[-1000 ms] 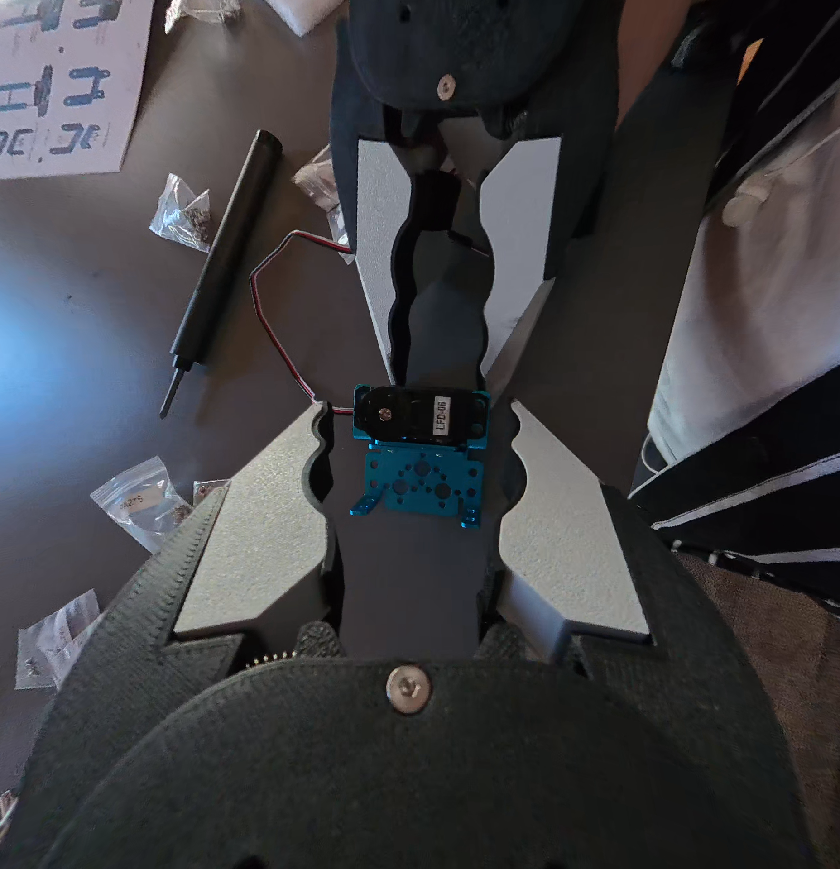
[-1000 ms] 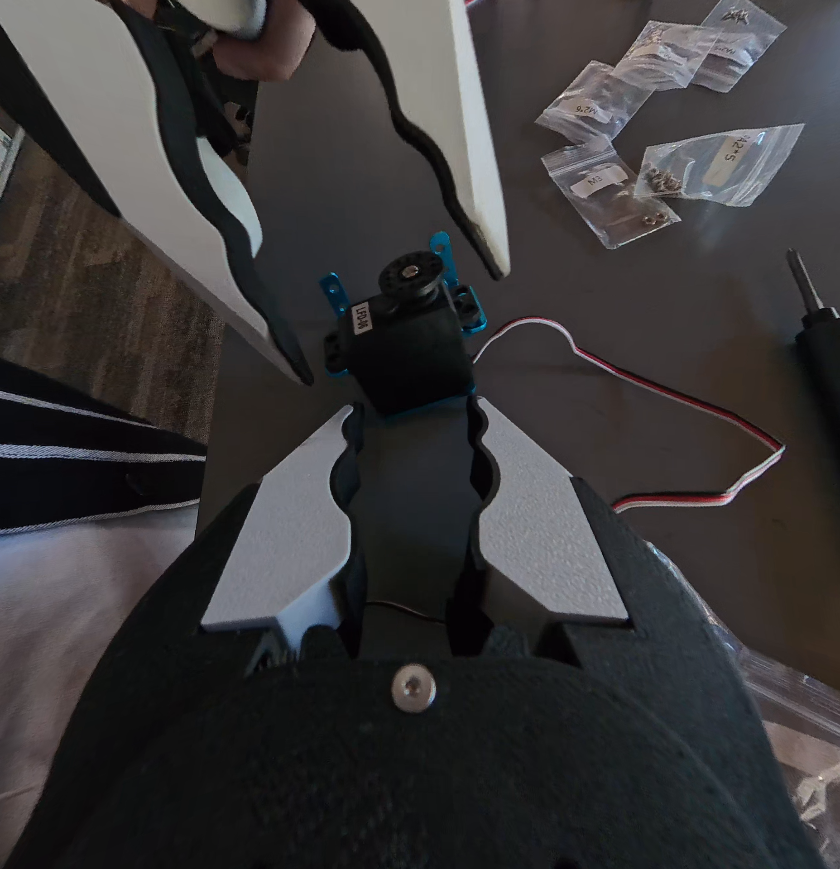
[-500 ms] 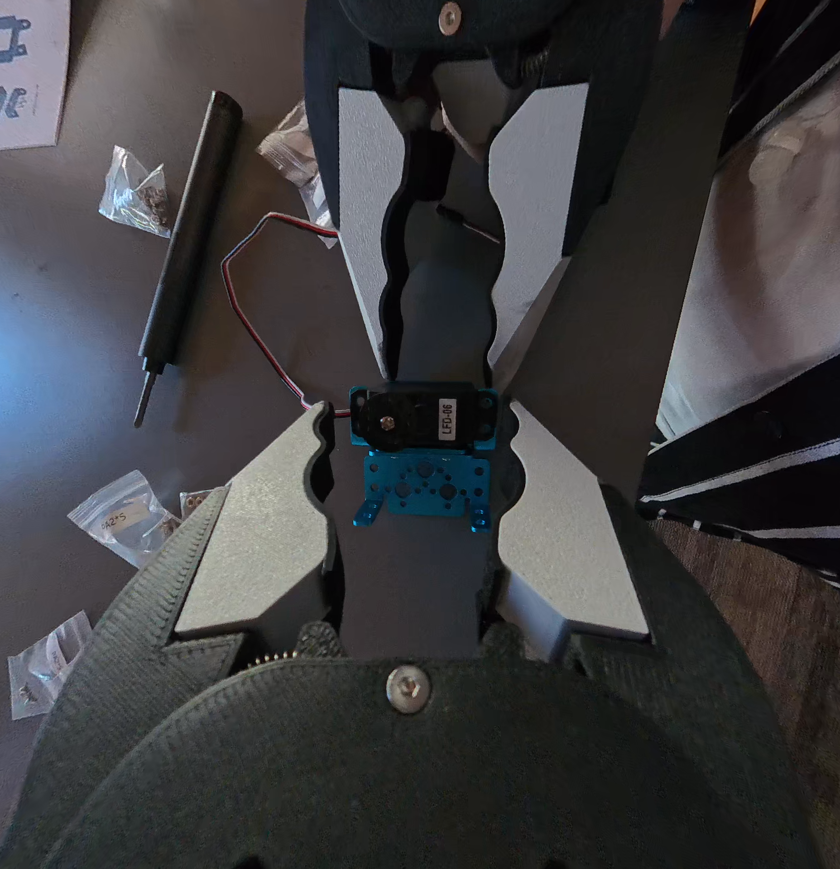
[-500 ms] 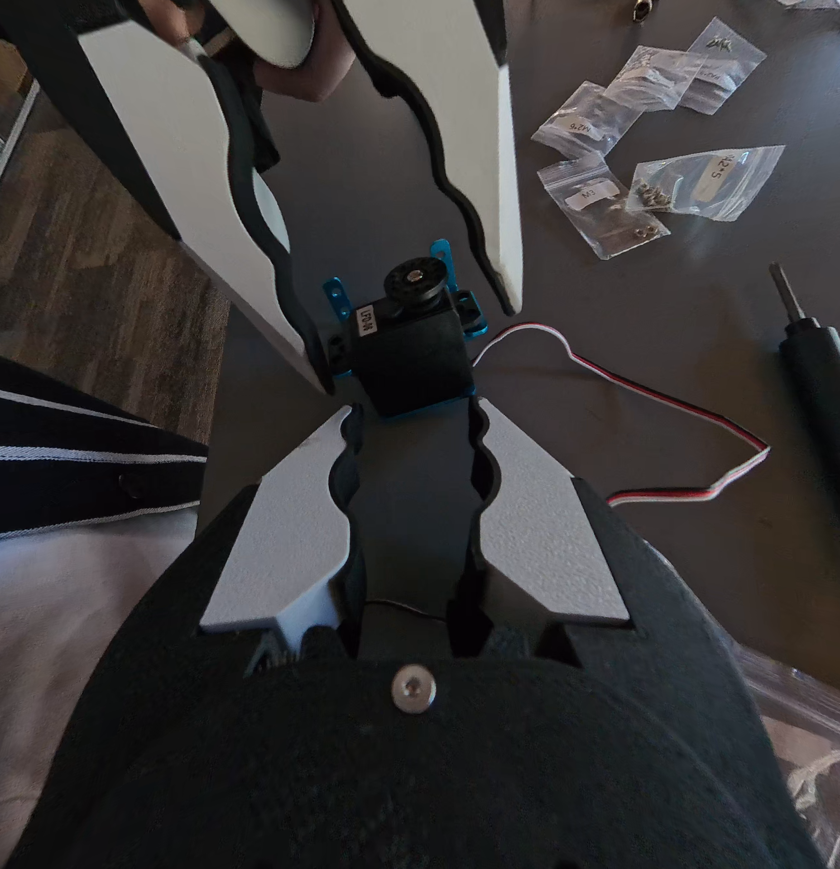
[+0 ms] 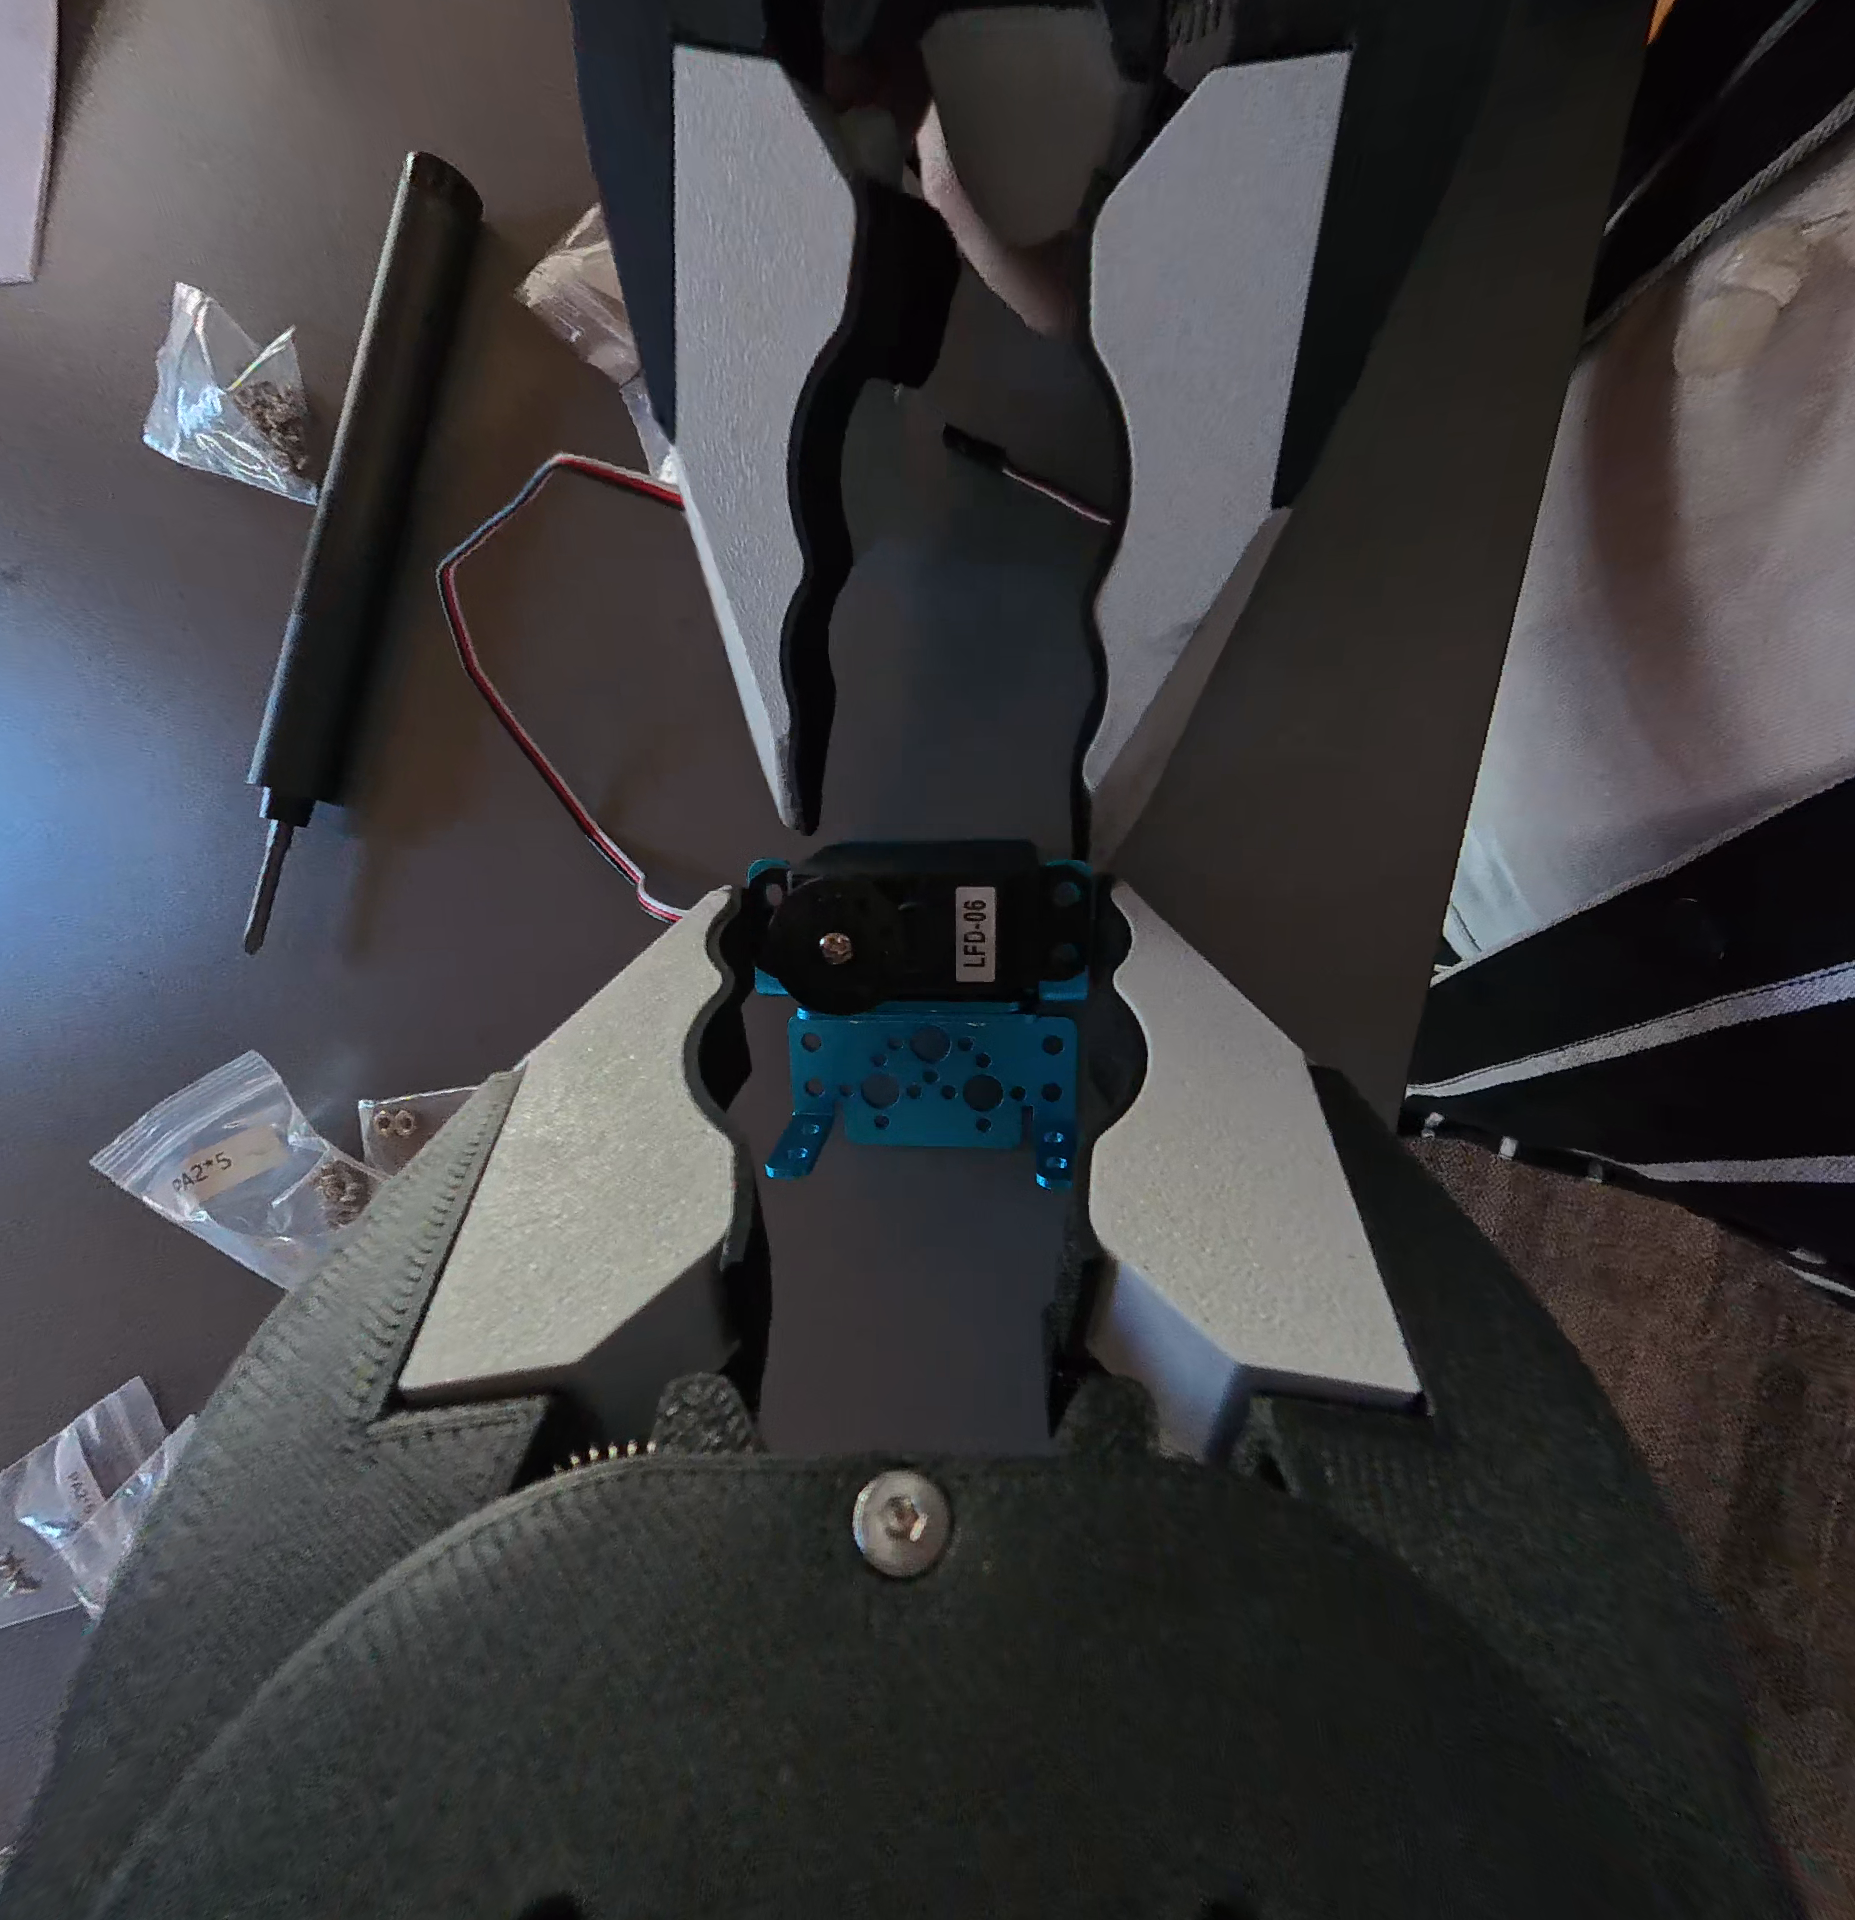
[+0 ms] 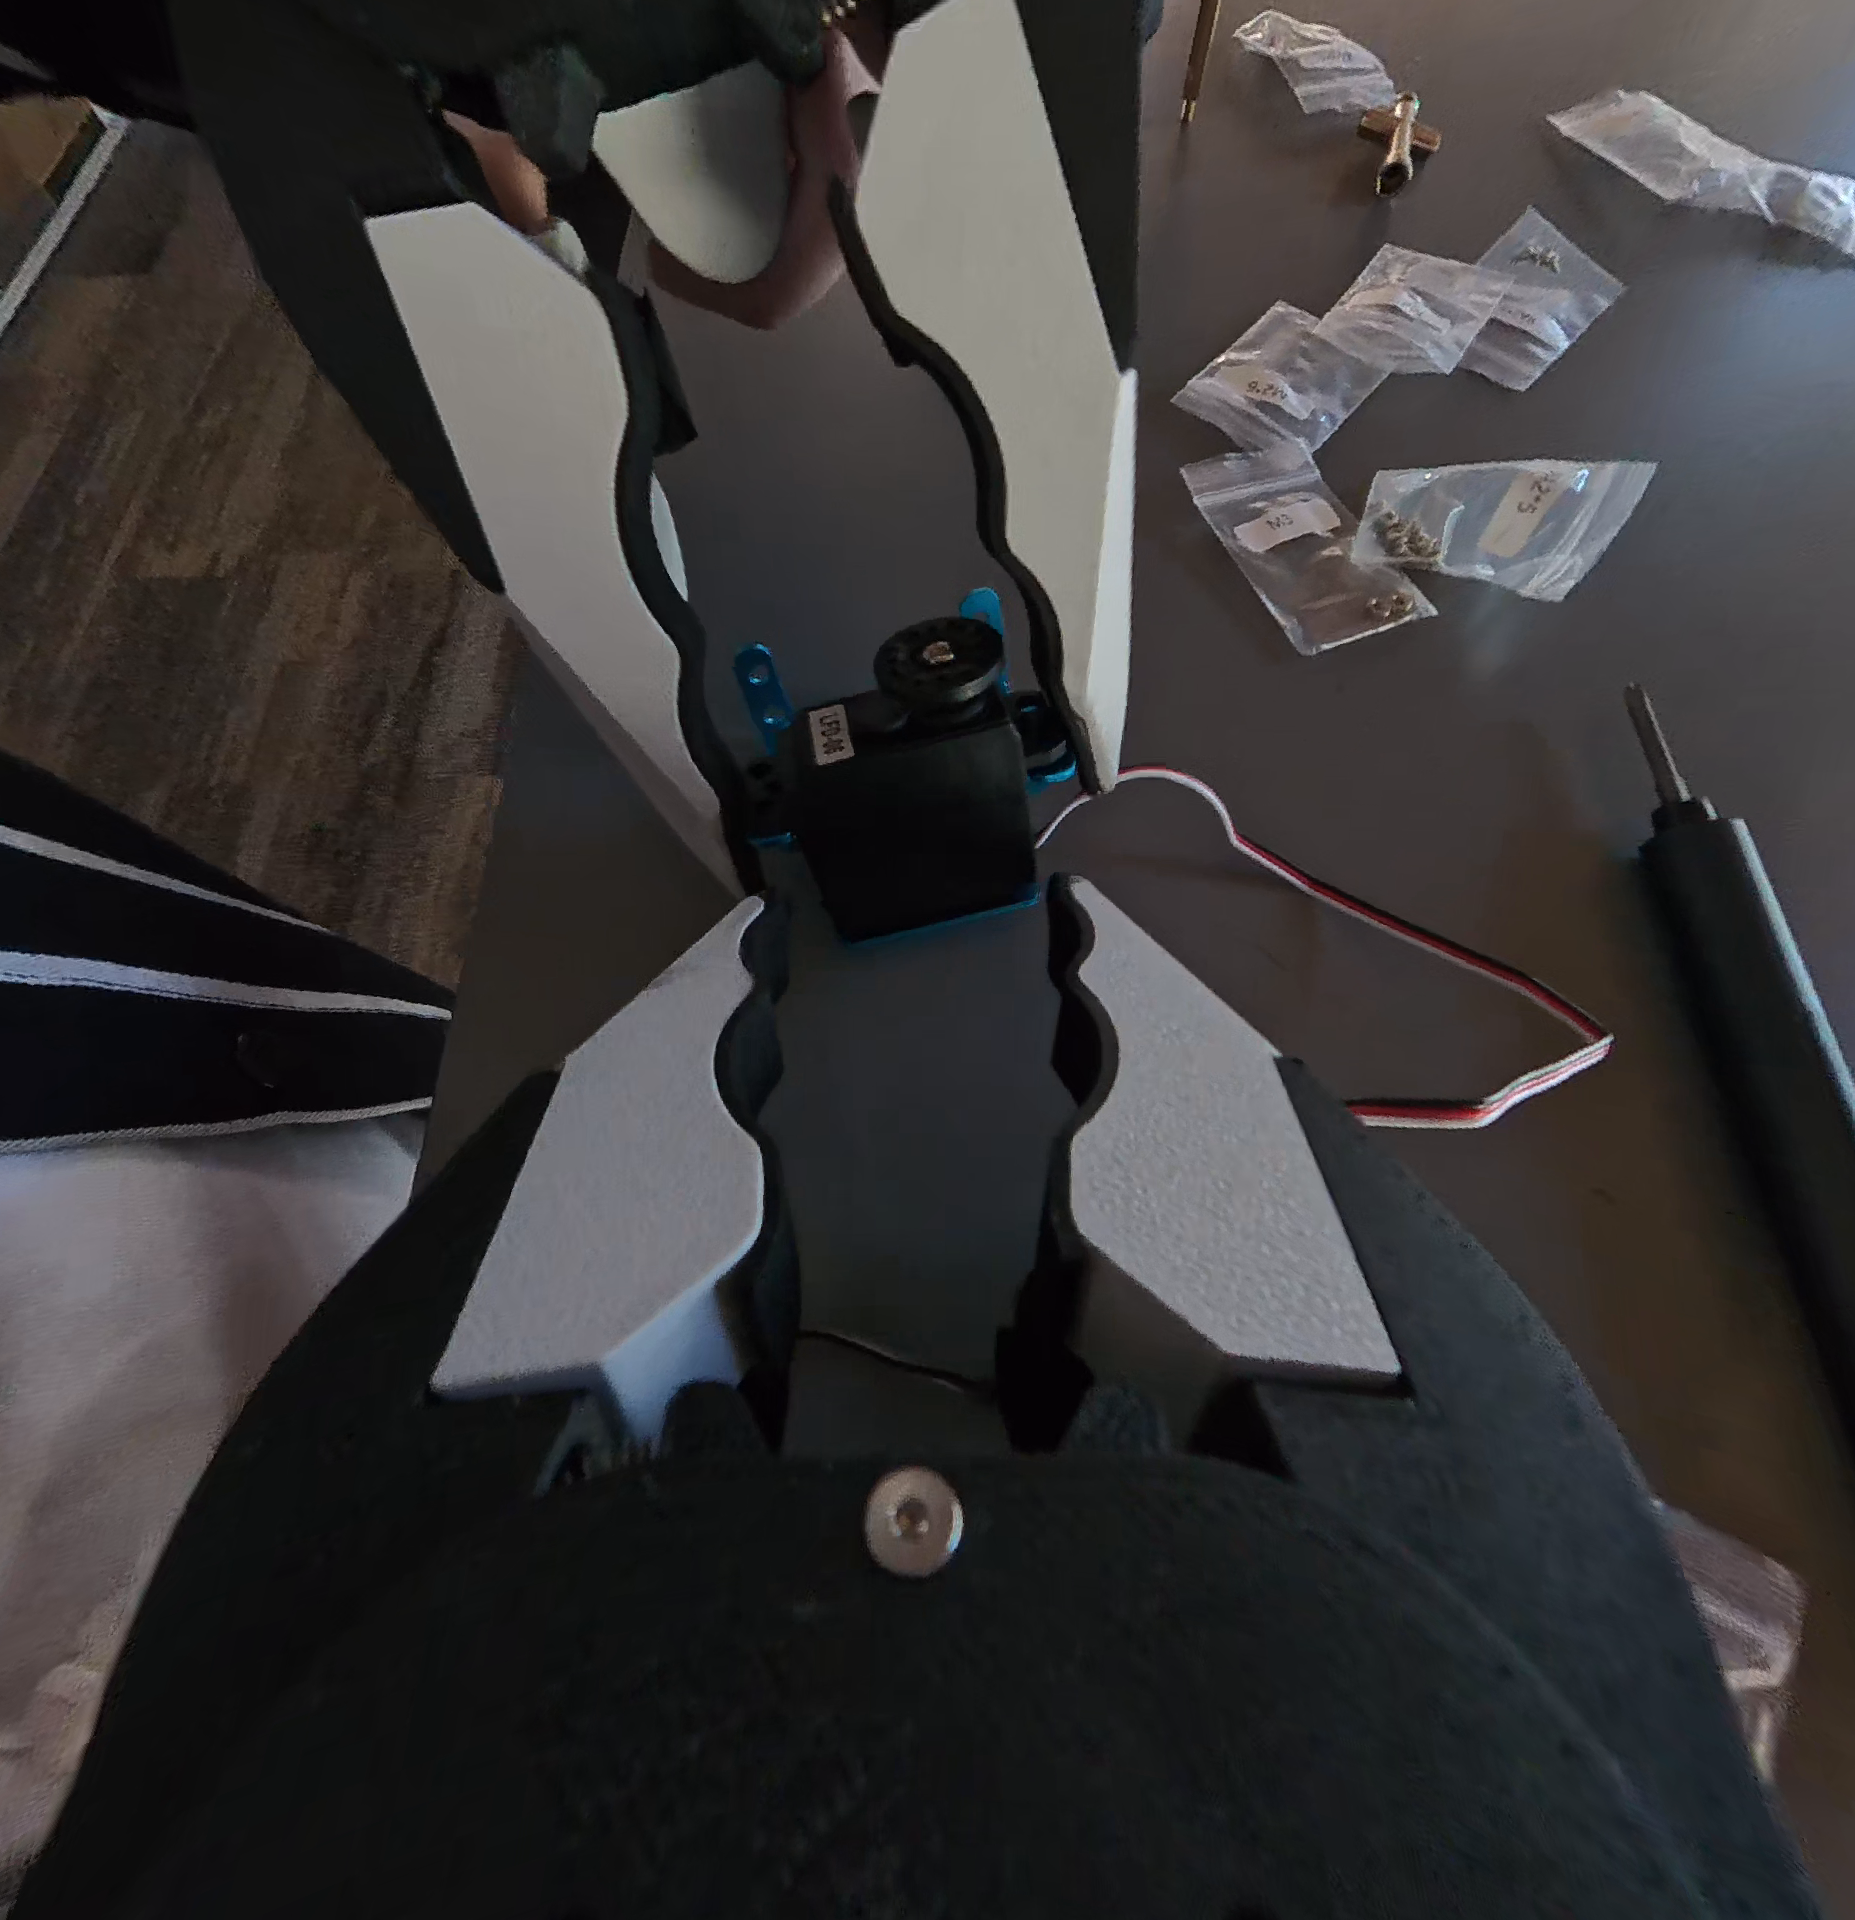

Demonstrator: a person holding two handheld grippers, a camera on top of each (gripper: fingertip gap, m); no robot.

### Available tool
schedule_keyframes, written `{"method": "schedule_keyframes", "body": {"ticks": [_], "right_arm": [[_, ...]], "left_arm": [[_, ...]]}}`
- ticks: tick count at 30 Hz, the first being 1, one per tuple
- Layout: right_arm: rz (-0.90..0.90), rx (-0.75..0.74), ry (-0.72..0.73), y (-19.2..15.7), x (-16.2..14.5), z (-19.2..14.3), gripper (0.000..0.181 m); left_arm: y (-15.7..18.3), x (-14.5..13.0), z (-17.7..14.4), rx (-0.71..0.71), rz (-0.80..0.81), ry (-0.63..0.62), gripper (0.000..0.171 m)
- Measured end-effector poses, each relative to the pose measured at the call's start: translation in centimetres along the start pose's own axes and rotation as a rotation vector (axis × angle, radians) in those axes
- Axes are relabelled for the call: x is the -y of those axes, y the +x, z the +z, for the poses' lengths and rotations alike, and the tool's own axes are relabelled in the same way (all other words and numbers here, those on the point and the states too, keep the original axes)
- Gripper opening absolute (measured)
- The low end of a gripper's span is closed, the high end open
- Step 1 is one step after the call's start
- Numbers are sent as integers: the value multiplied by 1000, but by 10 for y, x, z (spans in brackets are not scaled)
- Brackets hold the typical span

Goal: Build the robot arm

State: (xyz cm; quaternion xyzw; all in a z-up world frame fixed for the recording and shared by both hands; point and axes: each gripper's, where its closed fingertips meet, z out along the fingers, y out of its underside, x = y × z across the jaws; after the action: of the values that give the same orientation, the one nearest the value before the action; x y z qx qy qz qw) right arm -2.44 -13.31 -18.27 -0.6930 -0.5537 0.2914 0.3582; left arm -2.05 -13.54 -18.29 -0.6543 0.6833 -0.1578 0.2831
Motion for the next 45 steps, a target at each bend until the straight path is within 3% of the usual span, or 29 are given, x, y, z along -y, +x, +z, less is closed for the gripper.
{"method": "schedule_keyframes", "body": {"ticks": [7,11,45], "right_arm": [[-138,8,-7,-1,7,5,51],[-123,31,12,-3,8,6,41],[-138,38,-9,-3,6,8,41]], "left_arm": [[2,-1,-1,-3,9,6,63],[3,-1,-2,-3,6,10,63],[2,-3,-2,-25,-5,-14,64]]}}
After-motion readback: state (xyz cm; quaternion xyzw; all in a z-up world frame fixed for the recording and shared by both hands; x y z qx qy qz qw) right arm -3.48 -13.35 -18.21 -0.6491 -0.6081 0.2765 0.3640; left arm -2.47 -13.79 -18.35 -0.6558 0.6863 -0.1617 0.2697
